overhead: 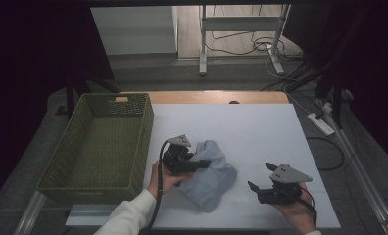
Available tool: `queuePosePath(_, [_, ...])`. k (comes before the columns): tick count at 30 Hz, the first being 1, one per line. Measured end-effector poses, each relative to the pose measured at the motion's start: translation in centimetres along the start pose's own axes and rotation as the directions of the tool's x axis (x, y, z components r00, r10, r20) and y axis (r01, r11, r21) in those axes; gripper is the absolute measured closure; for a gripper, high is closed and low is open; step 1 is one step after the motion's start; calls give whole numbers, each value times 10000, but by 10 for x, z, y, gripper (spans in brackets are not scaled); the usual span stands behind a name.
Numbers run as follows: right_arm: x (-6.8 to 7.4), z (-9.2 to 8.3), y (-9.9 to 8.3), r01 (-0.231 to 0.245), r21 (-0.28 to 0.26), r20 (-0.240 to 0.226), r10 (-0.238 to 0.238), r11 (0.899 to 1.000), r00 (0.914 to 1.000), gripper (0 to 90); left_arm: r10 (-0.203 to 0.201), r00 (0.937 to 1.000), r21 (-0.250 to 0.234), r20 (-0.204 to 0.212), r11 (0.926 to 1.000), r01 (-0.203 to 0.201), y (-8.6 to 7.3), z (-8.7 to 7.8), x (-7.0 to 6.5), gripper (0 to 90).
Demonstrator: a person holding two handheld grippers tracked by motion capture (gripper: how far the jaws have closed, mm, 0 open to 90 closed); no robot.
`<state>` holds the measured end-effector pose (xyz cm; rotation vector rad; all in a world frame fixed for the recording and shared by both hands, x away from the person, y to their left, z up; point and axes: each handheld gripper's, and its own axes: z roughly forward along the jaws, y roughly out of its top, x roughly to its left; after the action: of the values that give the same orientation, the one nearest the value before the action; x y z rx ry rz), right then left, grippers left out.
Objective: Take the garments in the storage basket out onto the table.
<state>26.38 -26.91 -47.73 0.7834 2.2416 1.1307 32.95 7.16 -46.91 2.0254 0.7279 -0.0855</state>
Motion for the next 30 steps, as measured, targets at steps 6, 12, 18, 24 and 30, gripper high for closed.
queuePosePath(6, [0,0,0,0,1,2,0,10000,10000,155,-3,9999,7,-145,10000,3,0,0,-1,574])
queuePosePath(12, [0,0,0,4,32,10,-4,10000,10000,155,162,9990,39,-414,9999,-160,7,-5,-5,377])
queuePosePath(18, [0,0,0,30,17,-2,-30,10000,10000,155,165,9983,-461,-551,9988,-190,13,-17,-10,283])
queuePosePath(24, [0,1,0,-8,12,22,8,10000,10000,155,311,9974,-792,-658,9962,-363,16,-33,-12,275])
queuePosePath(30, [-1,2,0,-102,14,15,102,9999,9999,155,353,9970,-951,-684,9946,-418,16,-45,-12,275])
